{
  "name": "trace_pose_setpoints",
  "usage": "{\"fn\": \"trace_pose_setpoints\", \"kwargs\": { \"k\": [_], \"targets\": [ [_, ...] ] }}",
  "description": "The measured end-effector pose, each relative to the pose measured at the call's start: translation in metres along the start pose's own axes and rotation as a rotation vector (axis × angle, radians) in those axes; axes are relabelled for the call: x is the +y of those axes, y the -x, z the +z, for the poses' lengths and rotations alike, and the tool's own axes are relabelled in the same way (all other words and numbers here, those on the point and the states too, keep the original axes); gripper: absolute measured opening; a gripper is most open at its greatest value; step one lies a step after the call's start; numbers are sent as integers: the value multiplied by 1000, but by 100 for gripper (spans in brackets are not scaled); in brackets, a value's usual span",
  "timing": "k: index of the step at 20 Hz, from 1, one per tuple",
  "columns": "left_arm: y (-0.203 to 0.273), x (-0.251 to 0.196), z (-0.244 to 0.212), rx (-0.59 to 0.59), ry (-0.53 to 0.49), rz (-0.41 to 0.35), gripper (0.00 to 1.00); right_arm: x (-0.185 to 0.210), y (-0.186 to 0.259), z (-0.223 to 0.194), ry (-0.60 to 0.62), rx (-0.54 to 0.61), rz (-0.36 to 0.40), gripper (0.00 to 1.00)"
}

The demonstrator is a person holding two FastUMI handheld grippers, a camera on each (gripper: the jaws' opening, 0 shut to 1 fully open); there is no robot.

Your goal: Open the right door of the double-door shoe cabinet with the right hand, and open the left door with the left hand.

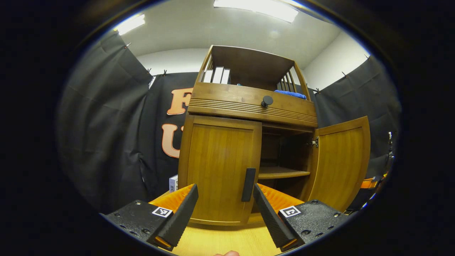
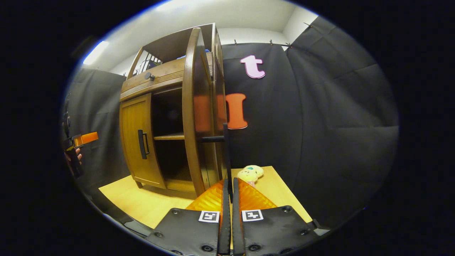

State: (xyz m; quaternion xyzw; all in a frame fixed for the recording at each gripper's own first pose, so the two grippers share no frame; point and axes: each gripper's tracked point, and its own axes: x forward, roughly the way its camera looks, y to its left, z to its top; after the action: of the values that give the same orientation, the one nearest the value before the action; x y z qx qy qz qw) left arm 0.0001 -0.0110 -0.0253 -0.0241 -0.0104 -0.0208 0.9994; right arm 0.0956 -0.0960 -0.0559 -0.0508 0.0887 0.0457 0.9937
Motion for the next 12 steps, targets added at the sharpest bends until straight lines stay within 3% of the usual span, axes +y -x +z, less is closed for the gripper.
{"fn": "trace_pose_setpoints", "kwargs": {
  "k": [4, 5, 6, 12],
  "targets": [
    [-4, -10, -5, 12, 26, -35, 94, -10, 9, 3, -22, -14, -116, 10],
    [-7, -12, -7, 15, 33, -44, 94, -9, 11, 7, -32, -24, -137, 5],
    [-11, -14, -8, 17, 39, -48, 94, -5, 12, 10, -40, -37, -146, 9],
    [-48, -20, -19, 36, 54, -69, 94, 18, 16, 29, -33, -100, -138, 8]
  ]
}}
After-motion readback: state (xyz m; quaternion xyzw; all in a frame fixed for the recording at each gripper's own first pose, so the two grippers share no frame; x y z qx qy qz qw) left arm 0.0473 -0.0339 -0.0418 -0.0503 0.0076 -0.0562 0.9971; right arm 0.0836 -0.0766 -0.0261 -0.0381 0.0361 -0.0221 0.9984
